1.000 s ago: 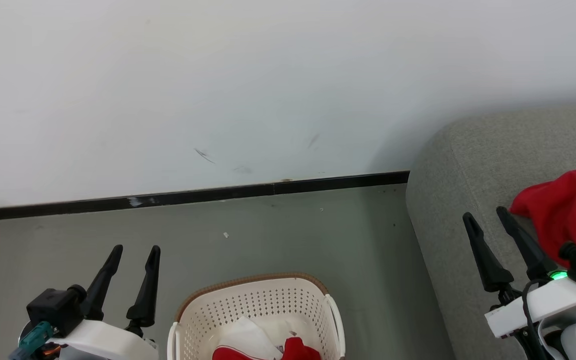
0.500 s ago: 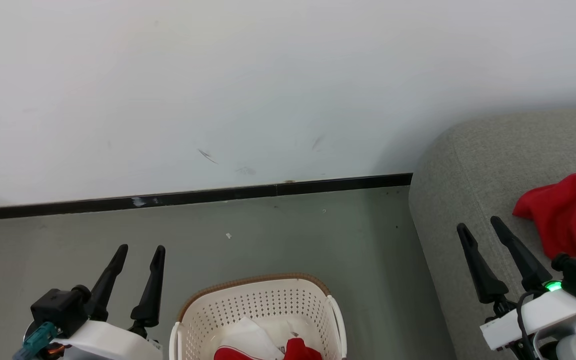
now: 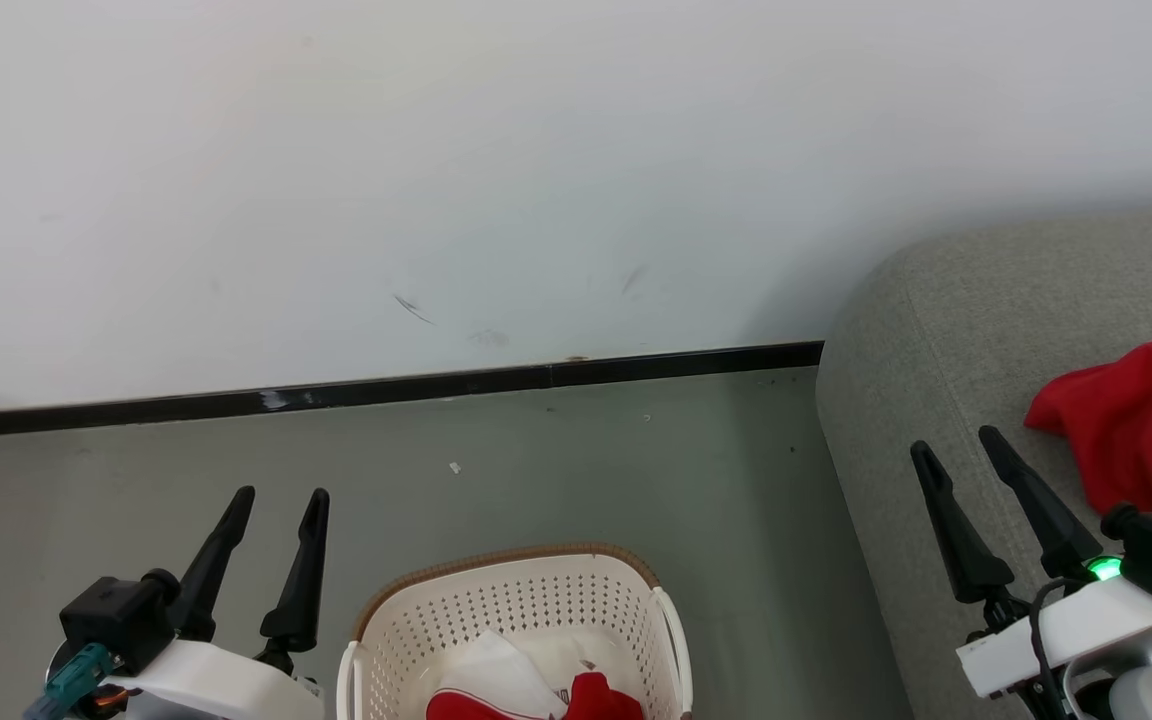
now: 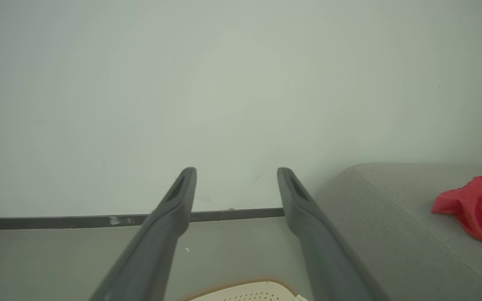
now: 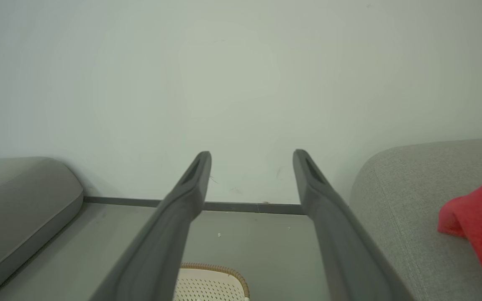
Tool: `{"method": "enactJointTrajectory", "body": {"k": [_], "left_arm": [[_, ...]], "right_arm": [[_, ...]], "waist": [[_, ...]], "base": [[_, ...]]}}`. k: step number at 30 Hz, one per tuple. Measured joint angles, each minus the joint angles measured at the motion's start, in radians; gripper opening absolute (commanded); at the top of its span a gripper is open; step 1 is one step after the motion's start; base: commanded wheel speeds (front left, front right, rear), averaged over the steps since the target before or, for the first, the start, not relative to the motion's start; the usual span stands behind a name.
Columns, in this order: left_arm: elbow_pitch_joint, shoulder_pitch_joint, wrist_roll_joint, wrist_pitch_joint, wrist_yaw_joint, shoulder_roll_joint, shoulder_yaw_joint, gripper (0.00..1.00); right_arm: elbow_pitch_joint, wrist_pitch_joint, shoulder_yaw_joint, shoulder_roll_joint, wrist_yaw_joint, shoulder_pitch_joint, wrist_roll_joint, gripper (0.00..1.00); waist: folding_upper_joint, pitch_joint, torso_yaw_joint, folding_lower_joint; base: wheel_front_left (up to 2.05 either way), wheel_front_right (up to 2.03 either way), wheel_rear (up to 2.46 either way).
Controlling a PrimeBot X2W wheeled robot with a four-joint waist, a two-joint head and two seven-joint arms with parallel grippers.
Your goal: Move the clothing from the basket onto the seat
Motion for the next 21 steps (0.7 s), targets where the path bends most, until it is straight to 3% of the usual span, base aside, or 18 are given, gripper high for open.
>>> {"method": "enactJointTrajectory", "body": {"k": [21], "left_arm": [[0.080, -0.002, 0.035, 0.030, -0.072, 0.007, -0.088, 1.00]], "right_arm": [[-0.004, 0.000, -0.008, 0.023, 0.000, 0.016, 0.007, 1.00]], "waist": [[0.0000, 0.037, -0.015, 0.0000]], "base": [[0.00, 0.00, 0.00]]}}
